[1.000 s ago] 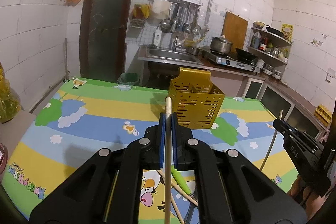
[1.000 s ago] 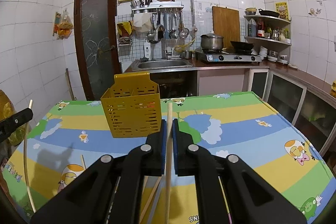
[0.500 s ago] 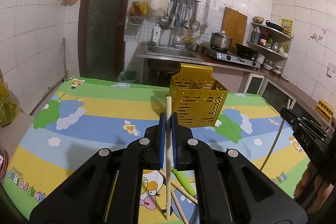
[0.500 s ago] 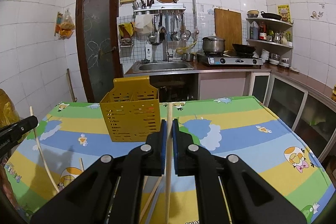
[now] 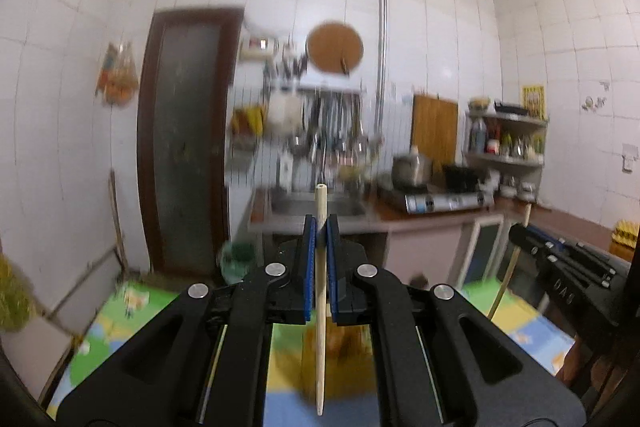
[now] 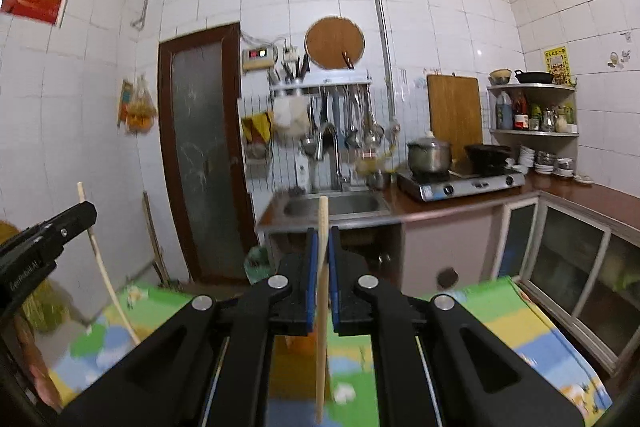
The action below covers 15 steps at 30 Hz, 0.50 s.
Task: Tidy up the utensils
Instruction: 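Lift the chopstick with the left tool and carry it over the yellow holder, then lower the chopstick into the yellow holder and open the left tool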
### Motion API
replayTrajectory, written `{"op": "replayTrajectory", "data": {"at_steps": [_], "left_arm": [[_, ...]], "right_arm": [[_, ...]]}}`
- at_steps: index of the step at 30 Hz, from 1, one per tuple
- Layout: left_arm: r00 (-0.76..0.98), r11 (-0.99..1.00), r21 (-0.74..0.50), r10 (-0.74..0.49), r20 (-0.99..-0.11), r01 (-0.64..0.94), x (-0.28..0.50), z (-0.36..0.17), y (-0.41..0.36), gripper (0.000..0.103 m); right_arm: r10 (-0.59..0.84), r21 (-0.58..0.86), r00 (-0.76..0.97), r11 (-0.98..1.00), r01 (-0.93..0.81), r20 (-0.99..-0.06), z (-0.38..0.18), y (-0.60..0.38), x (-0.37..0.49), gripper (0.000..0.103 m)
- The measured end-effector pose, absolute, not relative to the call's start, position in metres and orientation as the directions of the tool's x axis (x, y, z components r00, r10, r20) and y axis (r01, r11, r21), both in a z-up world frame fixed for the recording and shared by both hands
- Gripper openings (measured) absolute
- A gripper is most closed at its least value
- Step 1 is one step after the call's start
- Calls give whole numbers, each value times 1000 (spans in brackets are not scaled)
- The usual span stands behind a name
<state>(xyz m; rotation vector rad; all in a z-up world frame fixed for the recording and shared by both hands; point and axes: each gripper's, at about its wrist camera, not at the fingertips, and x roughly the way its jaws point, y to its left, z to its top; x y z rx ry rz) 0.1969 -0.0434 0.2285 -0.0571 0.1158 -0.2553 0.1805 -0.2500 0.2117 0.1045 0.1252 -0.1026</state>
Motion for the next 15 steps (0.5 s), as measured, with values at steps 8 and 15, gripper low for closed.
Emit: {"op": "replayTrajectory", "data": {"at_steps": [8, 15], "left_arm": [[958, 959, -126, -268, -101, 255, 268, 223, -69, 4], [952, 963, -124, -259, -166, 240, 311, 164, -86, 4]], "right_arm": [[-96, 112, 989, 988, 108, -109, 219, -250, 258, 5], [-55, 108, 978, 991, 78, -202, 165, -253, 302, 5]]}}
